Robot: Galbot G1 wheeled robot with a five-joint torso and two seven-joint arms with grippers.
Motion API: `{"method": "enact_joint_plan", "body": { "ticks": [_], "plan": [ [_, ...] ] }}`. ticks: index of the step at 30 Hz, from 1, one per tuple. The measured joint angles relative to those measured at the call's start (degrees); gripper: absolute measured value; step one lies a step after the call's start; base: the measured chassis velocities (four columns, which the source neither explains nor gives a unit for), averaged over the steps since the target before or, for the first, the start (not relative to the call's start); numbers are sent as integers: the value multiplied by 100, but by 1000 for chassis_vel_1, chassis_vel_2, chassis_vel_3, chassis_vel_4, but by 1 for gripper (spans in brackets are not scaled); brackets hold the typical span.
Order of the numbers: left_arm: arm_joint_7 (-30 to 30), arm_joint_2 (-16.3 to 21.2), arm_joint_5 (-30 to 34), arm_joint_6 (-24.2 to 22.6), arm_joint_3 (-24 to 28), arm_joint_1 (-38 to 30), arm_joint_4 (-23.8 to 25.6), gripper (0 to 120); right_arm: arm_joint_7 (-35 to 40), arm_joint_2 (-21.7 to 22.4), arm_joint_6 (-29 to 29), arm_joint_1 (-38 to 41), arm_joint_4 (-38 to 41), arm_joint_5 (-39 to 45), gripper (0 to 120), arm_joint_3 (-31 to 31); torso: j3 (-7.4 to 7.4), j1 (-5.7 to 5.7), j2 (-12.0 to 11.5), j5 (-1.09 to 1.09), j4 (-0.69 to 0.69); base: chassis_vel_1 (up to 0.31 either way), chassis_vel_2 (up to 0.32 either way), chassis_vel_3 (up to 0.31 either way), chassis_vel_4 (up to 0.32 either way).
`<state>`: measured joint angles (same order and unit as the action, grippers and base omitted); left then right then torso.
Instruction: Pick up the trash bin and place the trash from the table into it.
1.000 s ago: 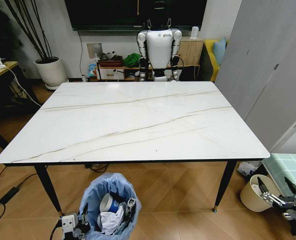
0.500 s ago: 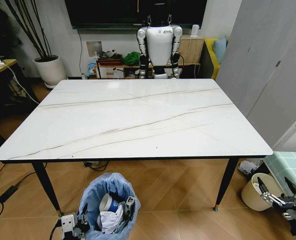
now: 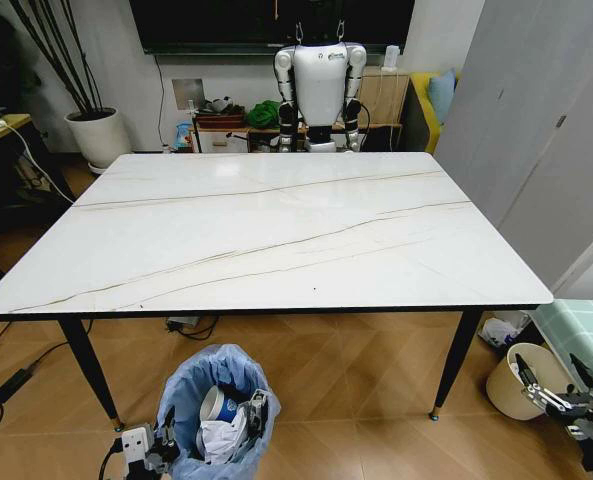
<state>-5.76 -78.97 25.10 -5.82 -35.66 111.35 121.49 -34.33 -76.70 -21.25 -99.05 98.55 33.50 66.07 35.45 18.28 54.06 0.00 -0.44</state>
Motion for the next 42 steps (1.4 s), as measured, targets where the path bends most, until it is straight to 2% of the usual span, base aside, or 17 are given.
{"method": "enact_joint_plan", "body": {
  "ticks": [25,42],
  "plan": [
    [4,-217,397,-129,-121,-345,-509,0,0,0,0,0,0,0,100,0,-377,-297,-675,0,0,0,0,0,0],
    [13,-194,444,-163,-169,-451,-676,0,0,0,0,0,0,0,100,0,-616,-470,-1088,0,0,0,0,0,0]
  ]
}}
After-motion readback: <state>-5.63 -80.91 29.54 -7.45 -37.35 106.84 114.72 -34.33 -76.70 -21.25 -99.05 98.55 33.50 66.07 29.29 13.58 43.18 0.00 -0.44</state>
